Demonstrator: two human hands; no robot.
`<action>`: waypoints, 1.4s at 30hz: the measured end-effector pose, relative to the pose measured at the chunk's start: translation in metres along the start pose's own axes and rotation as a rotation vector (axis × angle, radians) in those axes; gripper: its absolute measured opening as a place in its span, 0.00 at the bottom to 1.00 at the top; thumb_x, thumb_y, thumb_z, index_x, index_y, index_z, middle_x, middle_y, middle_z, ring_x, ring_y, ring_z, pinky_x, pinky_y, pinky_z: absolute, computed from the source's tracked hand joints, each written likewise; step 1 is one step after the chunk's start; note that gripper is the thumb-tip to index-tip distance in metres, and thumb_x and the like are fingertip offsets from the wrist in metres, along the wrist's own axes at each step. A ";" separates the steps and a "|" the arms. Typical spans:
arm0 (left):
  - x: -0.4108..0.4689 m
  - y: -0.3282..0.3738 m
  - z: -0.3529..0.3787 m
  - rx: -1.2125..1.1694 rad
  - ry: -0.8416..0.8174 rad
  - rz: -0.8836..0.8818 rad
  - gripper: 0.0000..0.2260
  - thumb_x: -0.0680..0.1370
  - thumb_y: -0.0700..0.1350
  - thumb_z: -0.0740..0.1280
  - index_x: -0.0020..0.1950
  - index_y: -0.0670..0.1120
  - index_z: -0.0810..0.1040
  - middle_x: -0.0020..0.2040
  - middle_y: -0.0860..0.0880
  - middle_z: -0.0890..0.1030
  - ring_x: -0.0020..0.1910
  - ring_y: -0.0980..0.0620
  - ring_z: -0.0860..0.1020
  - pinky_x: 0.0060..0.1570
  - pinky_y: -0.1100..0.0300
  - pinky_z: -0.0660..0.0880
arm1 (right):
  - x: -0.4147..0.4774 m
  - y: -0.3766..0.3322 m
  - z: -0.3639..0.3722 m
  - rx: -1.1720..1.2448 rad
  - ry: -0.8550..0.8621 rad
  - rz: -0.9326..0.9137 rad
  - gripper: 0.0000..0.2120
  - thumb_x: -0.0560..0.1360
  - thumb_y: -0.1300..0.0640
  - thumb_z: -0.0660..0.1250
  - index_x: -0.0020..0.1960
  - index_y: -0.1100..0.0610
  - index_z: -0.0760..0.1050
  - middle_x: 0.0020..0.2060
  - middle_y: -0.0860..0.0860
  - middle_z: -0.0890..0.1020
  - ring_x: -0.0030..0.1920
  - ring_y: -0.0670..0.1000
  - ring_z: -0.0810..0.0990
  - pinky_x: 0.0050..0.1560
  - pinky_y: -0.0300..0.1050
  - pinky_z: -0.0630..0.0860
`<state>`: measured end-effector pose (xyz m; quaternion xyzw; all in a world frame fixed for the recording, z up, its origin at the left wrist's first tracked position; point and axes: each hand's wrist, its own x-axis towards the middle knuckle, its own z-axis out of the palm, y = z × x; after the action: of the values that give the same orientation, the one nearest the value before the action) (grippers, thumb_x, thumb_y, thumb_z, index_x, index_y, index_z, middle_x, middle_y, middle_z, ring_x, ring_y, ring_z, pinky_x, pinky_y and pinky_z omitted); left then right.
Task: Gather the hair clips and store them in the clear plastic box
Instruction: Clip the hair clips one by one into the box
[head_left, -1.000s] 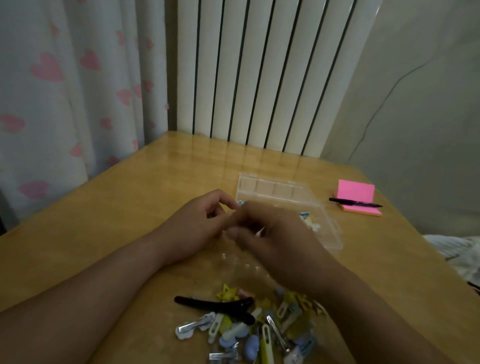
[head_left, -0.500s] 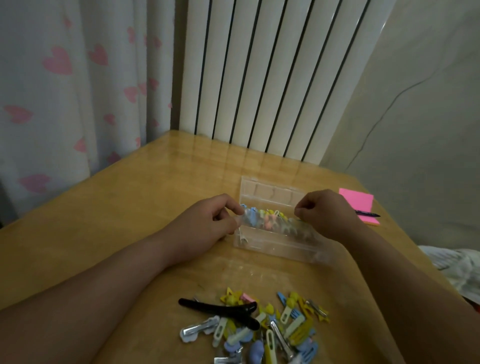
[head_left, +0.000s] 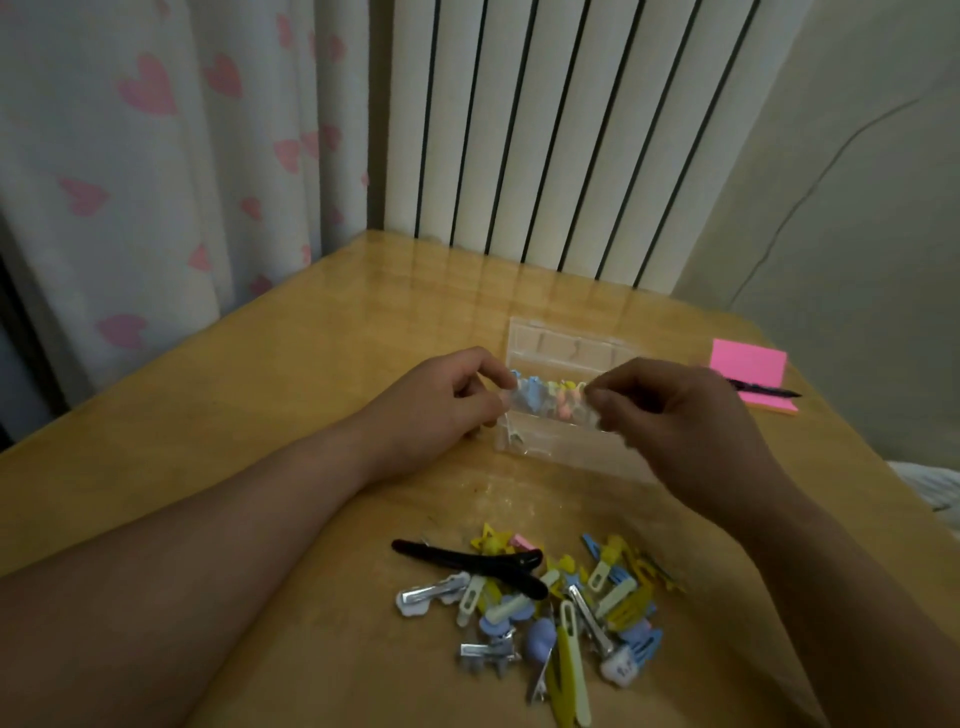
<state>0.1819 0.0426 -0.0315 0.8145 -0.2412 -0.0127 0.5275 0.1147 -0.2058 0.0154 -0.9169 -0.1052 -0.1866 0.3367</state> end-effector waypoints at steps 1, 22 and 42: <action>-0.001 0.001 0.000 0.007 0.001 0.000 0.06 0.83 0.50 0.70 0.59 0.55 0.82 0.41 0.52 0.83 0.44 0.51 0.83 0.55 0.49 0.80 | -0.005 -0.008 0.004 0.003 -0.077 -0.022 0.04 0.79 0.51 0.73 0.51 0.45 0.86 0.39 0.41 0.86 0.41 0.42 0.85 0.44 0.42 0.81; -0.002 0.003 0.001 0.027 0.007 0.003 0.07 0.83 0.47 0.70 0.61 0.52 0.82 0.42 0.46 0.83 0.47 0.45 0.83 0.57 0.44 0.79 | -0.022 -0.046 0.015 -0.137 -0.605 -0.125 0.03 0.78 0.48 0.74 0.52 0.44 0.84 0.45 0.42 0.80 0.48 0.42 0.80 0.46 0.40 0.79; 0.001 -0.001 0.000 -0.002 -0.013 0.017 0.07 0.83 0.47 0.70 0.60 0.52 0.82 0.39 0.52 0.82 0.42 0.54 0.82 0.55 0.47 0.79 | -0.017 -0.045 -0.006 0.026 -0.817 -0.098 0.02 0.80 0.49 0.72 0.50 0.46 0.83 0.44 0.44 0.85 0.42 0.41 0.81 0.44 0.39 0.78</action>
<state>0.1830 0.0422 -0.0319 0.8119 -0.2513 -0.0139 0.5267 0.0835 -0.1771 0.0390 -0.9051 -0.2761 0.1783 0.2697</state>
